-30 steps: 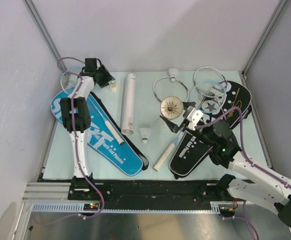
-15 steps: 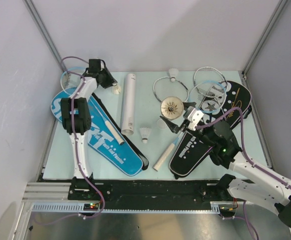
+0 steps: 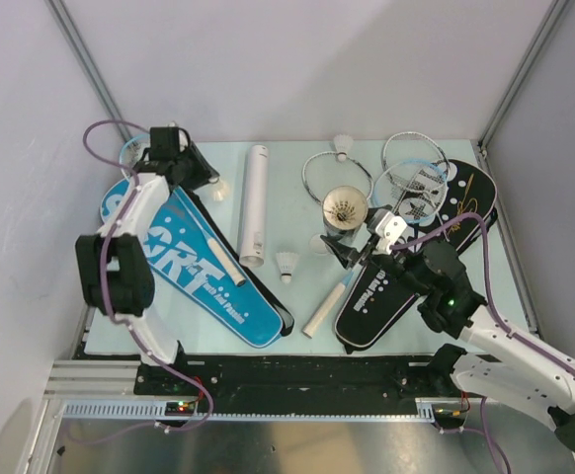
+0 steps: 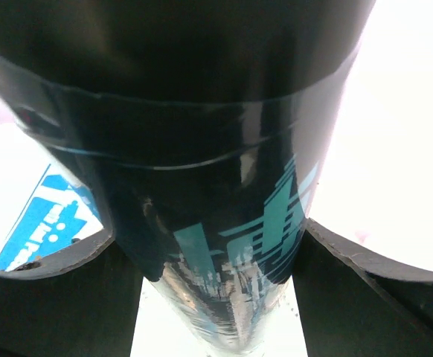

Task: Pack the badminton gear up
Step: Pick up the shuttlecock at the center of the board, then place the shuttlecock in the racket bag.

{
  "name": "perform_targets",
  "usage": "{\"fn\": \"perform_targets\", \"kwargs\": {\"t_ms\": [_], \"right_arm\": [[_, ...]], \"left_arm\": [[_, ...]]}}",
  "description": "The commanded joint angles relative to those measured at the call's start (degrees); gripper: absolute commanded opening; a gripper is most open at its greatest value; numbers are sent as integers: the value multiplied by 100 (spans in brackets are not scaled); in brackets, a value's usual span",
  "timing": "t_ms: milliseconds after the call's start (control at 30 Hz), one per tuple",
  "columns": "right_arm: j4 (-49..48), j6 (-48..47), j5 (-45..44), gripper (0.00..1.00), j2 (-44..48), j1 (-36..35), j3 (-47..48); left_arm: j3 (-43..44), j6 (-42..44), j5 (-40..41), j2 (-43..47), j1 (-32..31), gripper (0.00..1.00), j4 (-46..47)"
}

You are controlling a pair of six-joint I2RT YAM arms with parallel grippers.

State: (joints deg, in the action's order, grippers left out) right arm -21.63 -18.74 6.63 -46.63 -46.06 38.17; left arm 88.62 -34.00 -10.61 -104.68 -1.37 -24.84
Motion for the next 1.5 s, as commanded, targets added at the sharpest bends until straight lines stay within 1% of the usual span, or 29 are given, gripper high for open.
{"fn": "perform_targets", "kwargs": {"t_ms": [0, 133, 267, 367, 500, 633, 767, 800, 867, 933, 1000, 1100, 1200, 1300, 1400, 1467], "right_arm": [[231, 485, -323, 25, 260, -64, 322], [454, 543, -415, 25, 378, -166, 325], [586, 543, -475, 26, 459, -224, 322], [636, 553, -526, 26, 526, -259, 322], [743, 549, -572, 26, 631, -292, 322], [872, 553, -653, 27, 717, -306, 303], [786, 575, -663, 27, 688, -302, 234], [763, 587, -663, 27, 667, -300, 230], [699, 621, -663, 27, 632, -301, 227], [637, 640, -633, 27, 603, -312, 226], [590, 636, -601, 27, 601, -319, 226], [548, 597, -606, 27, 621, -324, 226], [510, 576, -633, 27, 624, -322, 226], [521, 625, -609, 27, 605, -327, 226], [524, 652, -577, 27, 551, -336, 226], [505, 650, -556, 27, 526, -347, 226]], "left_arm": [[-879, 218, 367, 1167, -37, 28, -440], [-1716, 435, 1018, 2206, -125, 30, -951], [-2221, 644, 1582, 3012, -398, 31, -1431], [-2302, 883, 2071, 3207, -725, 33, -1981], [-2439, 1094, 2548, 3250, -1039, 35, -2625], [-2678, 1112, 2776, 3293, -1295, 37, -2883], [-2776, 1002, 2731, 3109, -1501, 38, -2890], [-2765, 979, 2573, 3001, -1543, 42, -2862], [-2699, 1006, 2245, 2801, -1597, 51, -2836], [-2619, 1050, 2082, 2713, -1659, 60, -2830], [-2549, 1088, 2009, 2782, -1686, 69, -2828], [-2440, 1201, 1964, 2942, -1694, 78, -2823], [-2434, 1208, 2100, 3130, -1656, 81, -2825], [-2580, 1058, 2141, 3301, -1484, 81, -2785], [-2927, 856, 1670, 3534, -1109, 79, -2447], [-3274, 670, 1106, 3769, -742, 77, -2122]]}}
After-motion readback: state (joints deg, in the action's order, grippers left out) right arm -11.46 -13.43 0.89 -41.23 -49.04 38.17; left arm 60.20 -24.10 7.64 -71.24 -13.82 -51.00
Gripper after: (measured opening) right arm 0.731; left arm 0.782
